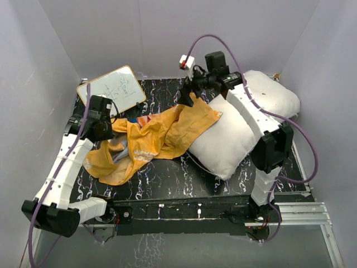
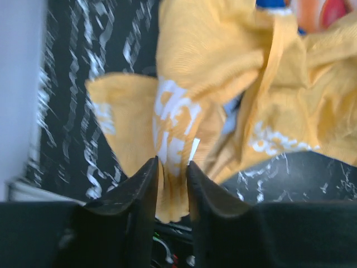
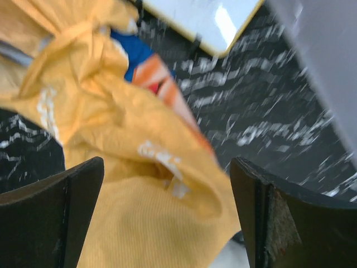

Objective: Put the pillow into the pillowcase

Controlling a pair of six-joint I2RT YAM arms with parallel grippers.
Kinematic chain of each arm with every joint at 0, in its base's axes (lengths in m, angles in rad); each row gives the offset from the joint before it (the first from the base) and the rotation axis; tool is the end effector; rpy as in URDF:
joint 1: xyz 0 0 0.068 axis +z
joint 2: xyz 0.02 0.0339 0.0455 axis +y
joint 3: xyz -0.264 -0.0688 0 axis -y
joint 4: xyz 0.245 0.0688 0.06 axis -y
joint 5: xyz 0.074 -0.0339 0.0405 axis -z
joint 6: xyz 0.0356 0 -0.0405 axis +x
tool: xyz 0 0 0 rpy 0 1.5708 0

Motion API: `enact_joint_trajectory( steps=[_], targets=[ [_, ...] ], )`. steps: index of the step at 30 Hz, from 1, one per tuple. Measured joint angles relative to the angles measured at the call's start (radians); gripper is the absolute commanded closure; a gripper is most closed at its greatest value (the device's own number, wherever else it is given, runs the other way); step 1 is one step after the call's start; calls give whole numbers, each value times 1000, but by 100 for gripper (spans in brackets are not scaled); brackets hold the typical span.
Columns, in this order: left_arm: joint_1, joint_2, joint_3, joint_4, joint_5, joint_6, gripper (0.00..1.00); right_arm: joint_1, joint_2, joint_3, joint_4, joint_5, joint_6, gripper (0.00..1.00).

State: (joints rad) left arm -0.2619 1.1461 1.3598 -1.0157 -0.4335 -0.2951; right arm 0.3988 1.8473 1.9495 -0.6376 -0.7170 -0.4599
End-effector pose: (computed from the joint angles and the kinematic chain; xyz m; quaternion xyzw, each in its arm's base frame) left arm 0.2085 -0.0404 0.3882 -0.0957 0.9039 0.0910 0.4069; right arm 0.3746 0.1832 0.4007 -0.4966 0.6676 0.2906 0.4725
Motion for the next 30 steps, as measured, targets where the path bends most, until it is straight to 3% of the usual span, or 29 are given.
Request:
enact_joint_trajectory(
  steps=[3,6,11,18,25,26,28,30],
  targets=[
    [0,46,-69,-49,63,-49,39,6,72,-29,-88,66,-19,1],
    [0,90,-73,-64,119,-91,26,6,117,-38,-155,152,-21,1],
    [8,108,-17,26,275,-118,22,5,115,-54,-174,241,-21,7],
    [54,359,4,240,446,-117,22,4,85,-123,-185,248,-21,17],
    [129,485,-101,342,494,-127,41,4,72,-127,-190,248,-20,31],
    [143,484,-116,365,519,-136,44,4,72,-127,-191,248,-20,38],
    [173,485,-144,427,571,-158,53,4,72,-127,-192,248,-20,66],
    [192,486,-159,468,614,-180,78,4,72,-127,-194,249,-24,85]
  ],
)
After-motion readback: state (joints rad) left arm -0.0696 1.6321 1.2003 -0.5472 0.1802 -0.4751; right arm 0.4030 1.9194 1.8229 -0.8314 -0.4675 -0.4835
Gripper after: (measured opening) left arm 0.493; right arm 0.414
